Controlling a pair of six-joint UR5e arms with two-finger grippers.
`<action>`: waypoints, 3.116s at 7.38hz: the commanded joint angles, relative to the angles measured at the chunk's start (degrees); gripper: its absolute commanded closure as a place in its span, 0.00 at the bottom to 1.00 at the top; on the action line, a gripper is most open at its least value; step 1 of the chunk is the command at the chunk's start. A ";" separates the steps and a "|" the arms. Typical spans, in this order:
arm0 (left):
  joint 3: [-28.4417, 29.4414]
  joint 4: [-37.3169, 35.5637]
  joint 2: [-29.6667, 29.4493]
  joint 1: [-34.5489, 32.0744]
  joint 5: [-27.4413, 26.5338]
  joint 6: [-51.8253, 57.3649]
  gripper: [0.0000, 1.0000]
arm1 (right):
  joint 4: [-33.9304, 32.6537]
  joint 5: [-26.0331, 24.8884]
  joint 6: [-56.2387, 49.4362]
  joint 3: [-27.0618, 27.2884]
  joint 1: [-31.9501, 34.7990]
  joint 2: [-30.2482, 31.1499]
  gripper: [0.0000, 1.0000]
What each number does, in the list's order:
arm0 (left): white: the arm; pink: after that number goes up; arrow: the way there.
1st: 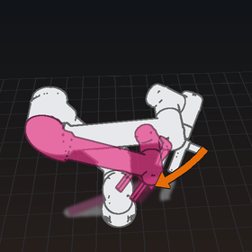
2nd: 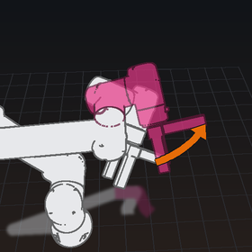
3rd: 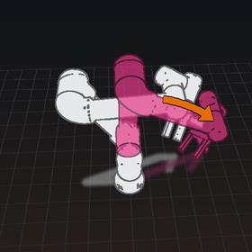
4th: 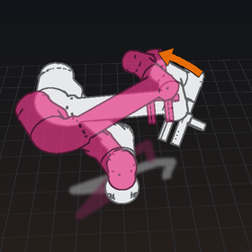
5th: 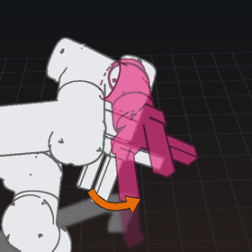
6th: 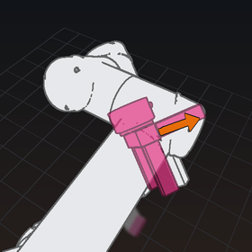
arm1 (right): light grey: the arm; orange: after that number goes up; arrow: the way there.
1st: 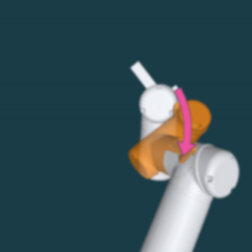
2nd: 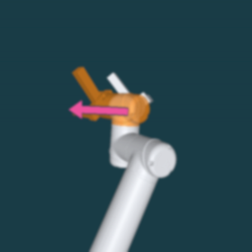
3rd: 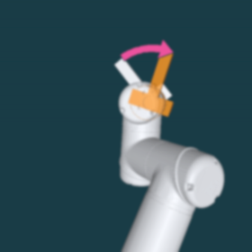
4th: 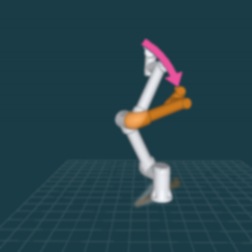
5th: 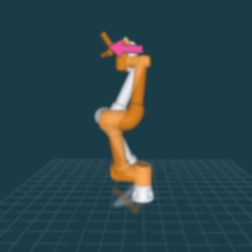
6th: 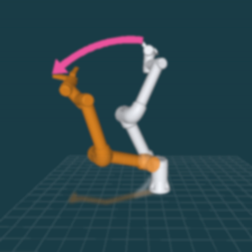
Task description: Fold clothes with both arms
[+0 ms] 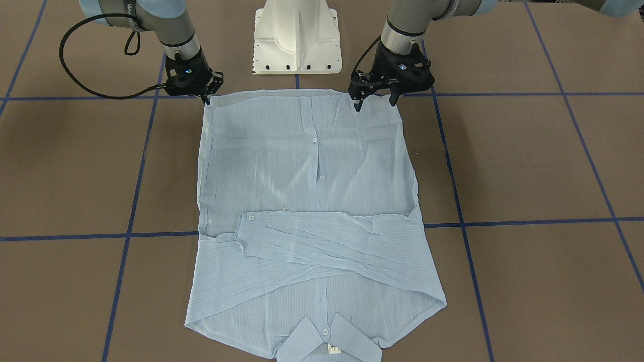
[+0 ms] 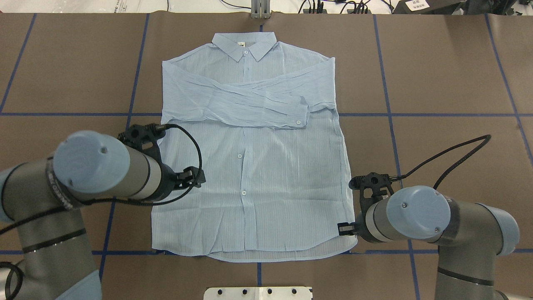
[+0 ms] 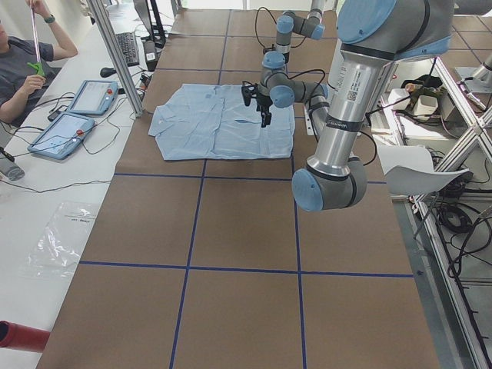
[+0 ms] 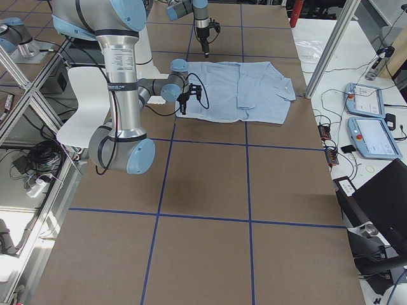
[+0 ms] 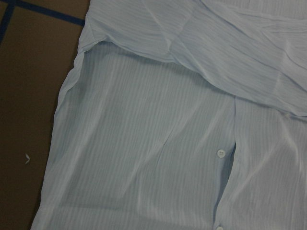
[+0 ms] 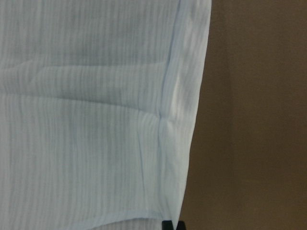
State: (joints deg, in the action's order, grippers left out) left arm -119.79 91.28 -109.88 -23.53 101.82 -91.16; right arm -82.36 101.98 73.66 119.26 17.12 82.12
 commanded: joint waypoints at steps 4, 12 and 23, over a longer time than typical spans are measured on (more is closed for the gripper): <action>0.69 2.83 9.49 11.57 -8.13 -8.69 0.06 | 0.53 -0.03 -0.10 0.01 -0.16 -0.82 1.00; 3.52 5.58 9.51 11.66 -9.19 -5.70 0.26 | 0.53 -0.12 -0.27 0.01 0.11 -0.74 1.00; 3.16 5.14 10.12 11.75 -8.92 -5.61 0.57 | 0.53 -0.12 -0.71 -0.26 0.37 -0.65 1.00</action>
State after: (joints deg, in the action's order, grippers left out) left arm -116.41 96.42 -99.68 -11.78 92.78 -96.77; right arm -81.83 101.87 72.95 119.02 17.49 81.40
